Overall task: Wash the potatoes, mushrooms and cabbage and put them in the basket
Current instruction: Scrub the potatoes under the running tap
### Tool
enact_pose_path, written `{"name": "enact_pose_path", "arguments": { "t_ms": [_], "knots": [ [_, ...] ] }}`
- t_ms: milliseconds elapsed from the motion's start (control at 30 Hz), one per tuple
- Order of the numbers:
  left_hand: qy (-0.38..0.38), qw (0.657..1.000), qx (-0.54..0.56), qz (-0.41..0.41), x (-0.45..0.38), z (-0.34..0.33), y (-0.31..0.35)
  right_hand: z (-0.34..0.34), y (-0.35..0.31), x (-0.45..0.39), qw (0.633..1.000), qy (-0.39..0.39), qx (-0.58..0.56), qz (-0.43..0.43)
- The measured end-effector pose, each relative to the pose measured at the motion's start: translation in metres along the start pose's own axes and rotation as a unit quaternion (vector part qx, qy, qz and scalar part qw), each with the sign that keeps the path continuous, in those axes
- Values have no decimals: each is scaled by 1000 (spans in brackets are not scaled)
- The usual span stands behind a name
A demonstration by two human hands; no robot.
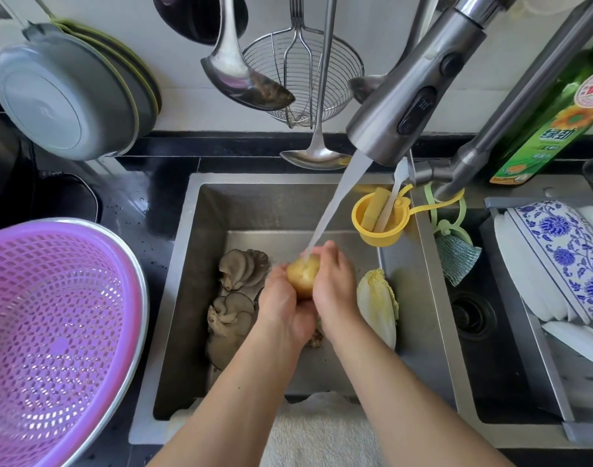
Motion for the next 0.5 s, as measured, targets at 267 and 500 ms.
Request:
{"name": "enact_pose_path", "arguments": {
  "t_ms": [267,500],
  "knots": [
    [-36,978,-146,-146,24,-13,37,-6,5,38,995,-83,0,-56],
    [22,957,-206,-205,16,1,59,-26,47,41,963,-184,-89,-179]
  ]
}}
Point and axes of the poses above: each hand's wrist, its own x-axis away from the middle knuckle, its own z-axis out of the back of the hand, y = z × x, the point moved 10 cm from there along -x, towards the middle knuckle, and after that the axes turned 2 degrees about -z, right-handed, at the moved point
